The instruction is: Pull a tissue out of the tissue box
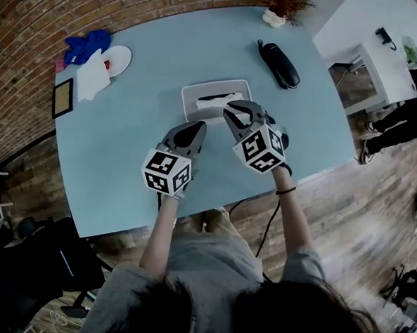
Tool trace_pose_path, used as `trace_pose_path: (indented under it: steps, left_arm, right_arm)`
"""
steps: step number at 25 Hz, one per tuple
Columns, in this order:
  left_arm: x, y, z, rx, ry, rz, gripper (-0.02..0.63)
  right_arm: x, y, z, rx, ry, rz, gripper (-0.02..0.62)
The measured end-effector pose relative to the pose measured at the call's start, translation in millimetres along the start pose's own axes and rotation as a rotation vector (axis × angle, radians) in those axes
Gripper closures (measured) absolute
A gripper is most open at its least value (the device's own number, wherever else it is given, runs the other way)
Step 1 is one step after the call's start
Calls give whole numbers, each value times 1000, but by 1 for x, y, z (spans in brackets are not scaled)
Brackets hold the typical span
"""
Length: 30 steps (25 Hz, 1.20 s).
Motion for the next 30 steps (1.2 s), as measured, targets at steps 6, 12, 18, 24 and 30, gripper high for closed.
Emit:
trace_pose_path:
  steps: [6,12,18,24,30]
  left_arm:
    - [-3,-6,1,-2,9,16,603]
    - [-7,-12,0,-10,18,24,603]
    - [-9,-19,-3,-20,23,35,603]
    - [-10,-26,-6,-32,26,46,603]
    - [-11,-30,-6,-36,36,57,603]
  right_arm:
    - [-5,-9,-17,-55,51,103,508]
    - [-1,-19,-32,-112,101,229,472]
    - [-1,-25,-42,-146,150,299,469]
    - [-1,-36,-54,-193,170,326,471]
    - [1,-42,-58,-224,161,363,526]
Point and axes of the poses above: the fingertips, and each gripper's own axes: z backward along the fingers, x to its right, y out of its top, the point moved 1 cm from there along z, backward along the fingers, and after that the axes turned 1 degree about -y, right-handed, at the moved point
